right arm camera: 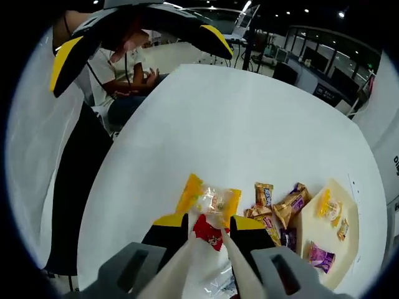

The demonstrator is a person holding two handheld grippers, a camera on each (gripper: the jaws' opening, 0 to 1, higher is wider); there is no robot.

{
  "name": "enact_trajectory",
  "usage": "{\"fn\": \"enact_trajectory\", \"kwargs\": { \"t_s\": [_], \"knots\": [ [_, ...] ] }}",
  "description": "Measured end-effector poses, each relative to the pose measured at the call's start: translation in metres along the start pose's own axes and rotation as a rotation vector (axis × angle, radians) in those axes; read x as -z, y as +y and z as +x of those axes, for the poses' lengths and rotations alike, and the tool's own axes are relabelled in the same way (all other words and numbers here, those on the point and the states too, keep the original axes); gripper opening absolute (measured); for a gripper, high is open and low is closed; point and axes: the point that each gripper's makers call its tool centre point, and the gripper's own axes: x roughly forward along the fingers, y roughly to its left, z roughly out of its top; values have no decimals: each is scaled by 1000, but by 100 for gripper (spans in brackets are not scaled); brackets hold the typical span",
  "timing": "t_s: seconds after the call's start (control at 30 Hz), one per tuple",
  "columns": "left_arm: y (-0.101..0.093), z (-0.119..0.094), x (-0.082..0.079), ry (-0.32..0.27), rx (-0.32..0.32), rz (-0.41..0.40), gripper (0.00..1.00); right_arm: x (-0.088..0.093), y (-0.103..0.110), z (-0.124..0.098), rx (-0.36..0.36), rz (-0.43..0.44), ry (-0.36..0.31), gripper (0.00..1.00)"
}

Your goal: Place the target food into the container with the food tongs after gripping and lifting it, then release it inside without dropping or visibly crushing the food.

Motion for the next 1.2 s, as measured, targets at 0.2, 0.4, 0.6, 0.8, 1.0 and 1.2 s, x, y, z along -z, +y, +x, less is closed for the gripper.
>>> {"fn": "enact_trajectory", "kwargs": {
  "t_s": [0.2, 0.4, 0.6, 0.8, 1.0, 1.2],
  "knots": [
    [2, 0, 2, 1, -2, -5, 84, 0, 1, 2, -6, 2, -2, 22],
    [3, 1, 2, 1, -3, -7, 84, 1, 3, 3, -14, 10, -1, 23],
    [1, 2, 0, 0, -2, -10, 84, 4, 5, 6, -18, 2, 6, 23],
    [1, 4, 0, 2, -1, -13, 83, 6, 2, 7, -12, 11, 9, 21],
    [3, 4, -1, 2, -2, -13, 83, 6, 0, 6, -17, 20, -3, 17],
    [2, 6, -2, 2, 2, -12, 83, 8, -1, 0, -16, 53, -16, 16]
  ]
}}
